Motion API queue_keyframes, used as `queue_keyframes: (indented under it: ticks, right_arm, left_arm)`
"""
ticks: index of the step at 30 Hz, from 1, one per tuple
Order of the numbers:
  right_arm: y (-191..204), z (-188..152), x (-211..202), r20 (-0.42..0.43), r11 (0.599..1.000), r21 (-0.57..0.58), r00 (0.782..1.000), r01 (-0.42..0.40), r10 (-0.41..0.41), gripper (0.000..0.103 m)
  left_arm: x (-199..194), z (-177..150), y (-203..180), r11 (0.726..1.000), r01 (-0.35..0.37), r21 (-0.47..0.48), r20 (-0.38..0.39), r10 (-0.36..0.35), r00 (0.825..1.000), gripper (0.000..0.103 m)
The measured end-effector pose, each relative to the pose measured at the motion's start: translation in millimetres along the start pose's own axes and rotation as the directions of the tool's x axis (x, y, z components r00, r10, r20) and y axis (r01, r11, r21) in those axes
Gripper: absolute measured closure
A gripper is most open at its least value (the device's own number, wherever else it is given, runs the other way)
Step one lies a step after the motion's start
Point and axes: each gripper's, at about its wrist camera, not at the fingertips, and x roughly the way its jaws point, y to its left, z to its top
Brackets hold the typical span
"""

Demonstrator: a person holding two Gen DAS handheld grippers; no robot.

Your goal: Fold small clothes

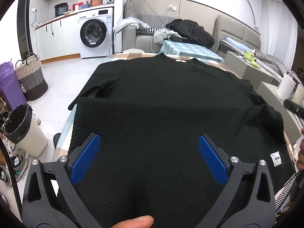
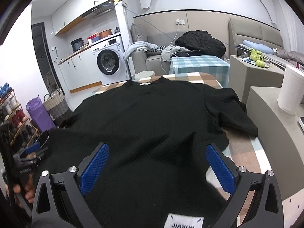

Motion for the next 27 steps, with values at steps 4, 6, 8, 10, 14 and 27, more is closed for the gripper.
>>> queue_keyframes:
  ticks: [4,6,8,10,14,27]
  right_arm:
    - [-10.3,14.8,9.6,-0.011,0.999,0.043,1.000,0.017,-0.017,0.000]
    - [-16.7,17.7,14.6,-0.026,0.998,0.062,0.999,0.025,-0.023,0.000]
    - [-24.5,21.2,21.5,-0.038,0.996,0.084,0.999,0.038,-0.035,0.000]
    - [-32.4,24.4,28.1,-0.050,0.993,0.106,0.998,0.050,-0.045,0.000]
    - [-49.1,29.4,39.5,-0.067,0.986,0.154,0.996,0.063,-0.053,0.000]
    - [-128.5,35.3,64.0,-0.127,0.921,0.366,0.987,0.135,-0.094,0.005]
  left_arm:
    - [21.4,17.0,-1.1,1.000,-0.016,0.003,-0.036,0.016,0.999,0.001]
    - [31.0,25.1,0.5,1.000,-0.014,-0.004,-0.054,0.014,0.998,0.001]
    - [41.3,32.4,3.8,1.000,-0.004,-0.015,-0.071,0.003,0.997,0.001]
    - [51.9,39.9,6.6,1.000,-0.002,-0.021,-0.083,0.000,0.997,0.001]
    - [67.4,50.8,12.7,1.000,-0.011,-0.022,-0.095,0.009,0.995,0.001]
    - [104.3,78.4,15.5,1.000,-0.026,0.002,-0.103,0.026,0.994,0.005]
